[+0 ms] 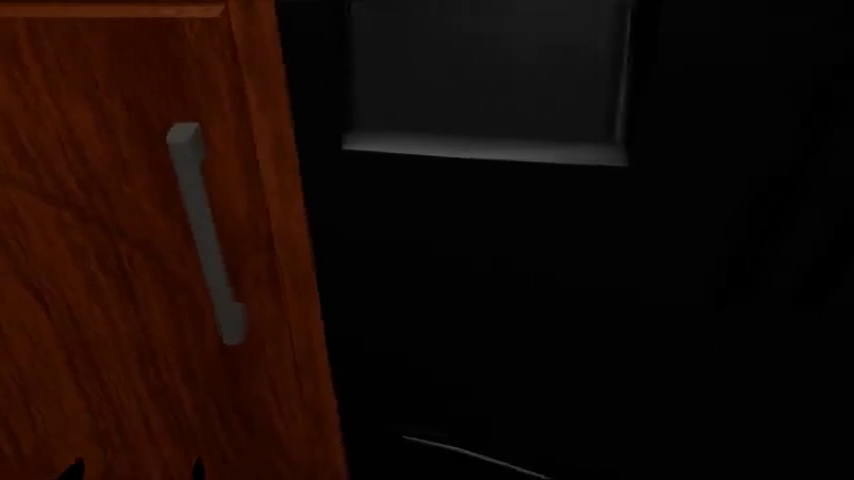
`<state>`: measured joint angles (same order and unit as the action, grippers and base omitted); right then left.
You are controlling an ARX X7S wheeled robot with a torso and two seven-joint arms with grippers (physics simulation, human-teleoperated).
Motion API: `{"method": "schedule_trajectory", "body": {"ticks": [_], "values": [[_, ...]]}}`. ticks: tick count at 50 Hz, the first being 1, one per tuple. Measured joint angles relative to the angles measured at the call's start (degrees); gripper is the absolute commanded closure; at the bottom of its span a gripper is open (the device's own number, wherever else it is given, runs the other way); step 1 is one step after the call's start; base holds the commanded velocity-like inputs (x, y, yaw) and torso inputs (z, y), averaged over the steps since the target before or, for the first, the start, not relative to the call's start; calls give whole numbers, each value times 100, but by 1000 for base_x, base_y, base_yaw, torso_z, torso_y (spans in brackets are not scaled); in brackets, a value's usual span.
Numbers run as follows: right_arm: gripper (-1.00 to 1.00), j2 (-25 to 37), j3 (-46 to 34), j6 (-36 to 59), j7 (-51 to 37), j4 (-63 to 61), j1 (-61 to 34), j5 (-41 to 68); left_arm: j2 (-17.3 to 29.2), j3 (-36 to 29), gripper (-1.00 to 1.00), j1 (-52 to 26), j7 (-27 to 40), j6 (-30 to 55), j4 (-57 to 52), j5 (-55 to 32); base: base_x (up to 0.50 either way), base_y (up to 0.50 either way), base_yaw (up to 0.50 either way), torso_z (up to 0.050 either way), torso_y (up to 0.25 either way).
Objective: Navigate to the stove.
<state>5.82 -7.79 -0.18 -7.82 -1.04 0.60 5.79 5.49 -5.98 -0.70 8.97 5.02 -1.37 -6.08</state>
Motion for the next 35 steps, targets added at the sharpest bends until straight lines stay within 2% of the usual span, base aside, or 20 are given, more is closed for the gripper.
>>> {"method": "schedule_trajectory", "body": {"ticks": [32,35], "values": [[-100,200,-235,-25,-208,-14,-13,169,185,-226,-100,-28,223,-33,8,-191,0,-500,0,0,0],[-100,229,-242,-28,-223,-16,-15,188,186,-252,-100,-29,240,-35,7,-206,0,0,-500,0,0]]}}
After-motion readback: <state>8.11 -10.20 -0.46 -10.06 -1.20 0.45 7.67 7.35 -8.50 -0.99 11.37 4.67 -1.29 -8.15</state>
